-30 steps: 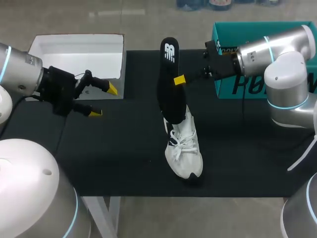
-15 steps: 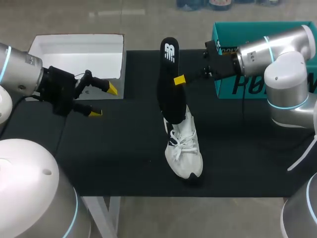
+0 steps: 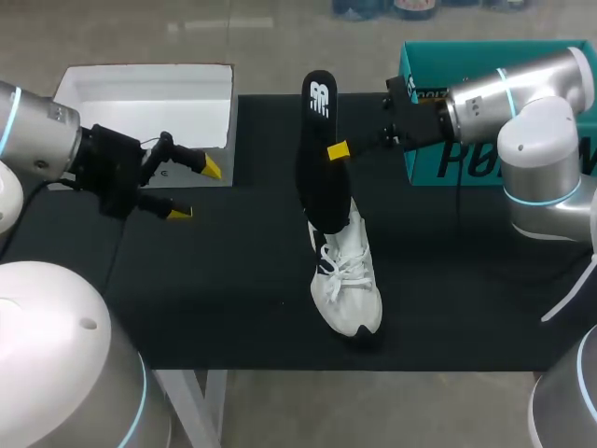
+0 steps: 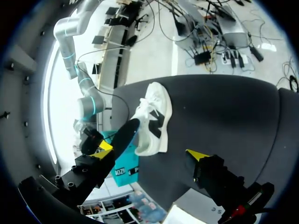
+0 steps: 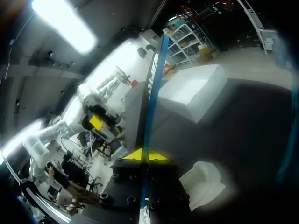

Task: Take the shoe out of the shoebox, open the shoe tongue, remove and reinsert the insole, then place the shoe into the shoebox

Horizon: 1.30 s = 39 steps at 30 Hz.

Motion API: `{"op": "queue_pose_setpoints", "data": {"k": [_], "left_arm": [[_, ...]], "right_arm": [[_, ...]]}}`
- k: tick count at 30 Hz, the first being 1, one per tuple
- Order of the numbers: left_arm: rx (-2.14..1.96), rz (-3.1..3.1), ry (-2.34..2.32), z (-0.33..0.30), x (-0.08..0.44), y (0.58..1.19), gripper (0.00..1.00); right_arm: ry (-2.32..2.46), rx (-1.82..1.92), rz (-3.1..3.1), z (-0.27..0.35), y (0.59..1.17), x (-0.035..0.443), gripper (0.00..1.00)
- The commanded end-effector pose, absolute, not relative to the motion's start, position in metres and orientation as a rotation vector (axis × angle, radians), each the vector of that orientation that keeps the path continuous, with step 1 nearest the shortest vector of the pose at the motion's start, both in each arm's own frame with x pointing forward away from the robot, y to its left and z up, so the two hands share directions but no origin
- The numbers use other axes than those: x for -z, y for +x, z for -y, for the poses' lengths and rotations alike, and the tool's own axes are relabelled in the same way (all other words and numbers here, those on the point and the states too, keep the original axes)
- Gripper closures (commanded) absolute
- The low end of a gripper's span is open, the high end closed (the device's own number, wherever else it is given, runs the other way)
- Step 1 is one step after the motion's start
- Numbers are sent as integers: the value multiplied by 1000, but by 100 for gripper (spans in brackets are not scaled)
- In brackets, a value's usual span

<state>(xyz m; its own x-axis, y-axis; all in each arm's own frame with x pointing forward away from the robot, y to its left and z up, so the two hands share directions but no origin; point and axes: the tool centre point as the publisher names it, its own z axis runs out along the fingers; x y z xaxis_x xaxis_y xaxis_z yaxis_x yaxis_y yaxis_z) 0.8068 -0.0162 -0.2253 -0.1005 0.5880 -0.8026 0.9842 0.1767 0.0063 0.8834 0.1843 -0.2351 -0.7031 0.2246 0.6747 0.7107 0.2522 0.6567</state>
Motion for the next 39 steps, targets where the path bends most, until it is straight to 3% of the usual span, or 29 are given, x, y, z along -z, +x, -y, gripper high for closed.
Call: {"op": "queue_pose_setpoints", "data": {"k": [1, 11, 27, 39], "left_arm": [[739, -1778, 1492, 16, 225, 806, 0], [739, -1778, 1492, 16, 225, 806, 0], [739, -1778, 1492, 16, 225, 806, 0], [739, -1778, 1492, 16, 225, 806, 0]], "right_arm": [[-892, 1471, 2082, -193, 880, 234, 100], [-934, 1484, 2134, -208, 891, 217, 100], [-1090, 1426, 2137, -166, 955, 245, 100], [-1101, 1427, 2123, -150, 941, 266, 100]]}}
